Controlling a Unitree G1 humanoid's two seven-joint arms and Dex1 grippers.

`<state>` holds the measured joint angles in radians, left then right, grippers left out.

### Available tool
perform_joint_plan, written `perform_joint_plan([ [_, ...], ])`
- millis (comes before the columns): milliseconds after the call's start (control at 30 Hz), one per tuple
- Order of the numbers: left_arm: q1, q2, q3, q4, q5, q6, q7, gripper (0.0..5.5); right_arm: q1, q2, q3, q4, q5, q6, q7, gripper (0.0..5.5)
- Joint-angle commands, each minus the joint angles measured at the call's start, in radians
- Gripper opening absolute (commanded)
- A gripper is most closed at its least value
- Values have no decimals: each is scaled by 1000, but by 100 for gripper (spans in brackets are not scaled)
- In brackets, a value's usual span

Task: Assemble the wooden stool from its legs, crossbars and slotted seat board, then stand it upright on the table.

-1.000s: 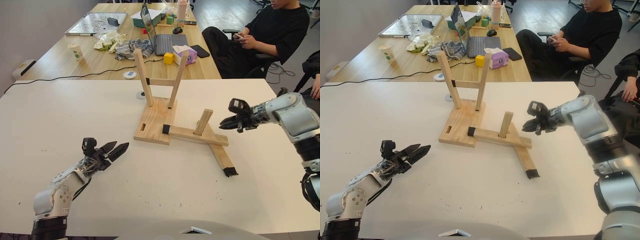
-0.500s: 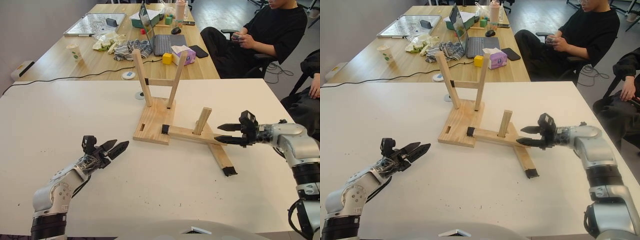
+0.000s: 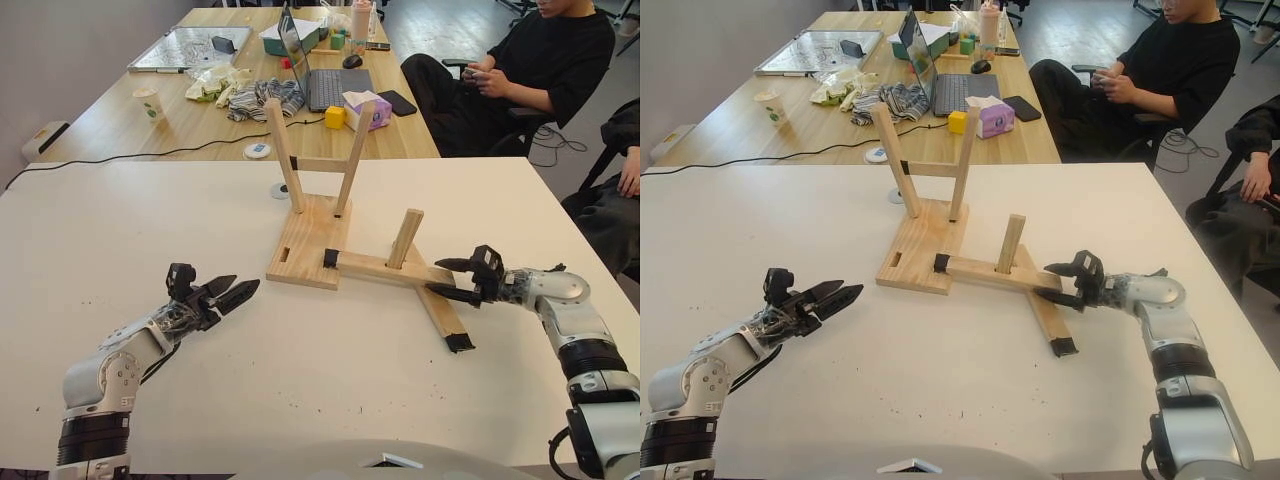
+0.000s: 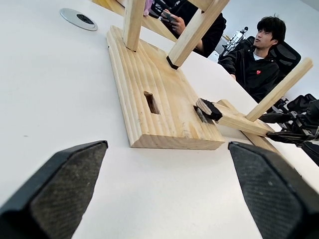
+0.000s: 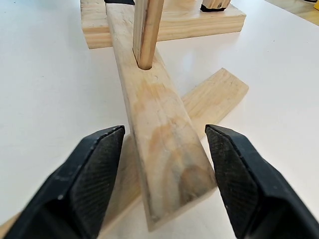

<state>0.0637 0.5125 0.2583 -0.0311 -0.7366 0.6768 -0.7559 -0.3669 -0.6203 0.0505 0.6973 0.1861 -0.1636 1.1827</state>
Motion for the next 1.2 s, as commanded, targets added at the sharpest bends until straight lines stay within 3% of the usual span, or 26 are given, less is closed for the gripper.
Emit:
perform_joint_plan([
  [33, -17, 16, -6, 0, 13, 15, -6, 447, -36, 23, 2, 64, -24, -40, -4, 300],
  [100, -18, 17, -6, 0, 13, 17, -6, 447, -41, 25, 1, 80, -28, -51, 2, 300],
  [300, -16, 11, 1, -2, 18, 19, -5, 447, -63, 25, -9, 105, -24, -66, 27, 204],
  [433, -13, 7, 2, -9, 20, 14, -4, 447, -70, 18, -29, 66, 10, -40, 67, 204],
  [533, -13, 58, -41, -91, 108, -71, -28, 447, -90, -54, -68, -130, 105, 138, 152, 204],
  [667, -202, 213, -131, -356, 277, -191, -57, 447, -347, -192, -7, -333, 70, 320, 266, 204],
  [800, -464, 322, -289, -431, 440, -218, -109, 447, -590, -250, 94, -342, -48, 299, 364, 203],
  [1000, -617, 318, -513, -461, 616, -111, -90, 447, -726, -241, 172, -362, -145, 241, 410, 203],
  [1200, -662, 251, -624, -314, 800, -145, -11, 447, -694, -244, 166, -442, -118, 265, 425, 203],
])
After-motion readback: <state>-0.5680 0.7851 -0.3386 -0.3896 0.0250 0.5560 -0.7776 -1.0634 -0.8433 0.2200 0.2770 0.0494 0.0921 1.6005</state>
